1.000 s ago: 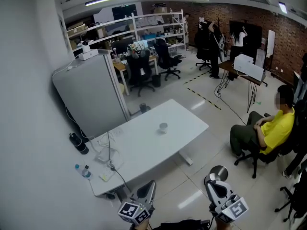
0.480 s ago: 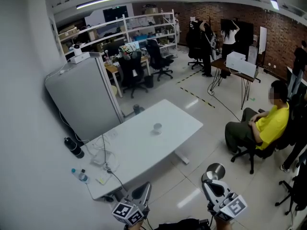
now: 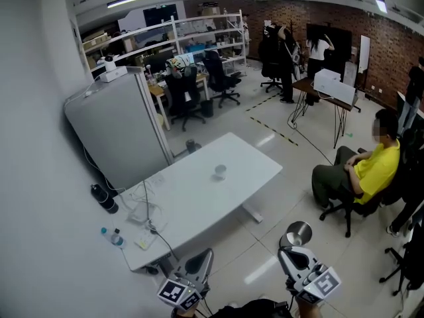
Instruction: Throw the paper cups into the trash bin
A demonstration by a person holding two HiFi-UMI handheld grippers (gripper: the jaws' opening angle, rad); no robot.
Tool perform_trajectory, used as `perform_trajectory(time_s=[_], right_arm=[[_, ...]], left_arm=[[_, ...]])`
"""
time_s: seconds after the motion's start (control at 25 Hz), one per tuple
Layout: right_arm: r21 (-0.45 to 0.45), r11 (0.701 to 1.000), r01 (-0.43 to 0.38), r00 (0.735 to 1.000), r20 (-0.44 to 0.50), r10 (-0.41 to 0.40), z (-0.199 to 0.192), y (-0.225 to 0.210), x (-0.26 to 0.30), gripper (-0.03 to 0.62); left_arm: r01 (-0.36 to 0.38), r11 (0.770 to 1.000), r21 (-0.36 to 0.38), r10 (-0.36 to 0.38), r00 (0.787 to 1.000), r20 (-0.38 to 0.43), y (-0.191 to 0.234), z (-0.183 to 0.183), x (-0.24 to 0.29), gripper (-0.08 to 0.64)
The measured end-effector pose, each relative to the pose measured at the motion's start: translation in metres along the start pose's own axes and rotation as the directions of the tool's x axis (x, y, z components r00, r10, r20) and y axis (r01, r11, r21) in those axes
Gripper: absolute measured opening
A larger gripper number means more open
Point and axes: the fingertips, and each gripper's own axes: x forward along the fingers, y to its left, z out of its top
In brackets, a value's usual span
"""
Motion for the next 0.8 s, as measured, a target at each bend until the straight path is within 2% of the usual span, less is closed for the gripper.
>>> perform_trajectory(time_s=[0.16,0.24,0.36,0.6,0.8], right_arm=[[-0.004,1.0,-0.005,1.0,0.0,0.005,0.0,0.015,0.005,0.0],[-0.006,1.0,-0.013,1.0,-0.001,0.013,0.0,0.026,0.01,0.0],[-0.011,1.0,-0.025,1.0,0.001,0.025,-0.002,0.042,0.017,0.0],[0.01,0.998,-0.055,0.998,-0.011,0.056,-0.014,0.073,0.027,0.0],[0.021,0.995,-0.096,0.995,-0.023,0.096,-0.018,0.078,0.044,0.0]], left_arm=[[-0.016,0.99,0.141,0.018,1.0,-0.011,0.001,-0.003,-0.011,0.003],[0.009,0.986,0.164,-0.007,1.0,-0.012,-0.001,-0.002,-0.02,0.003],[0.03,0.987,0.157,-0.03,1.0,-0.004,0.0,0.001,-0.034,0.003],[0.007,0.99,0.14,-0.007,1.0,-0.001,0.013,0.001,-0.053,0.003],[-0.016,0.995,0.102,0.015,1.0,0.004,0.024,0.001,-0.058,0.003]])
